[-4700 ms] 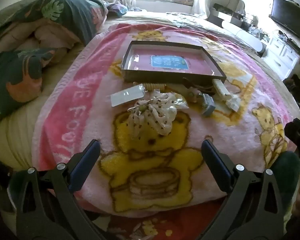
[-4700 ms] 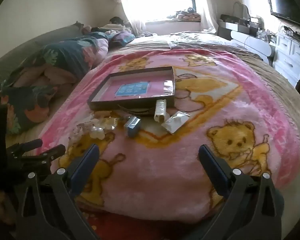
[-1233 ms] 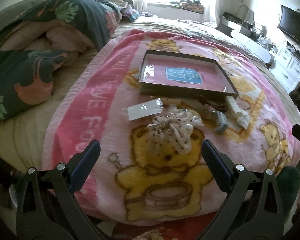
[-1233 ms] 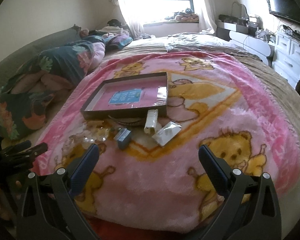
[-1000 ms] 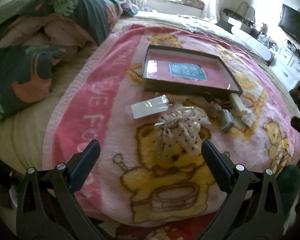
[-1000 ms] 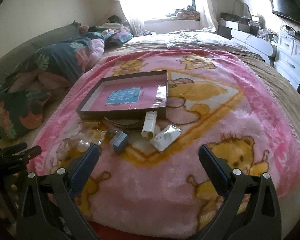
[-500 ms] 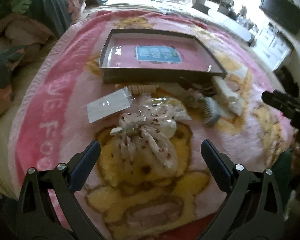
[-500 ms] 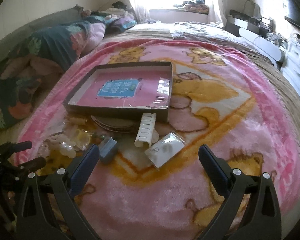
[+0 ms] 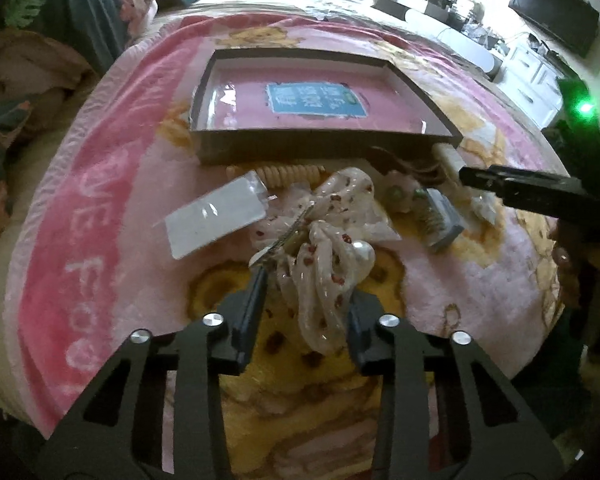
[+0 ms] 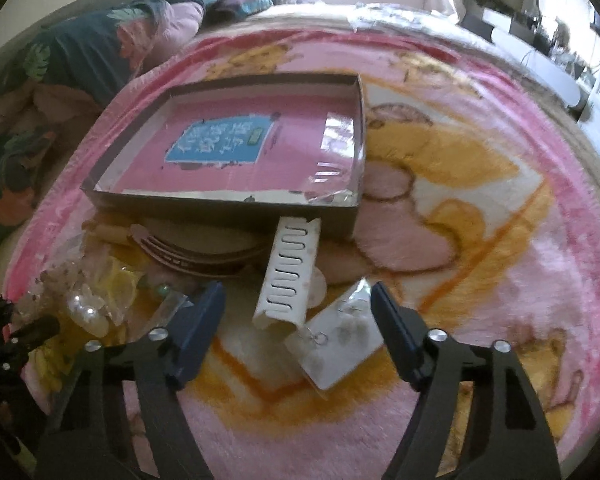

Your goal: Organize jewelry

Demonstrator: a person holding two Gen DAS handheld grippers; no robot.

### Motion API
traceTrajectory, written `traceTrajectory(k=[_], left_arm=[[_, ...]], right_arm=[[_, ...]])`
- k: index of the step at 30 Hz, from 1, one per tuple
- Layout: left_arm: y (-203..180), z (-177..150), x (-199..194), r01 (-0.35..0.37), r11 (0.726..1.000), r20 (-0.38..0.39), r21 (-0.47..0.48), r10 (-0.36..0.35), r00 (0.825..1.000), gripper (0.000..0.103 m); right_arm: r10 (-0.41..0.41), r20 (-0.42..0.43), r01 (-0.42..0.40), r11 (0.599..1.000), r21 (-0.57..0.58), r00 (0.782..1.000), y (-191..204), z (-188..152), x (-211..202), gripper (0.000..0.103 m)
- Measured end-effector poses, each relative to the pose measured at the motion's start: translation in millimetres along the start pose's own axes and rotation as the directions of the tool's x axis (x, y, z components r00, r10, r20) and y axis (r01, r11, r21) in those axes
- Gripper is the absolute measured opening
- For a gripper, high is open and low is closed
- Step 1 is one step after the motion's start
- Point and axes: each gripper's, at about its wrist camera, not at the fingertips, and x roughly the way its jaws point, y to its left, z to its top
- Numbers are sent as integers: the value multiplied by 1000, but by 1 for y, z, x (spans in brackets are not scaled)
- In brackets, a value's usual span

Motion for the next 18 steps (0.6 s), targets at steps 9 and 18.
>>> traceTrajectory(k=[9, 18], left_arm=[[13, 16, -6, 39, 999, 31, -17, -39, 999, 11], [13, 42, -15, 70, 997, 72, -11, -69, 995, 8]], right_arm=[[58, -40, -55, 996, 70, 997, -7, 3, 22, 37], [164, 3, -164, 981, 101, 986, -18, -2, 10, 26]])
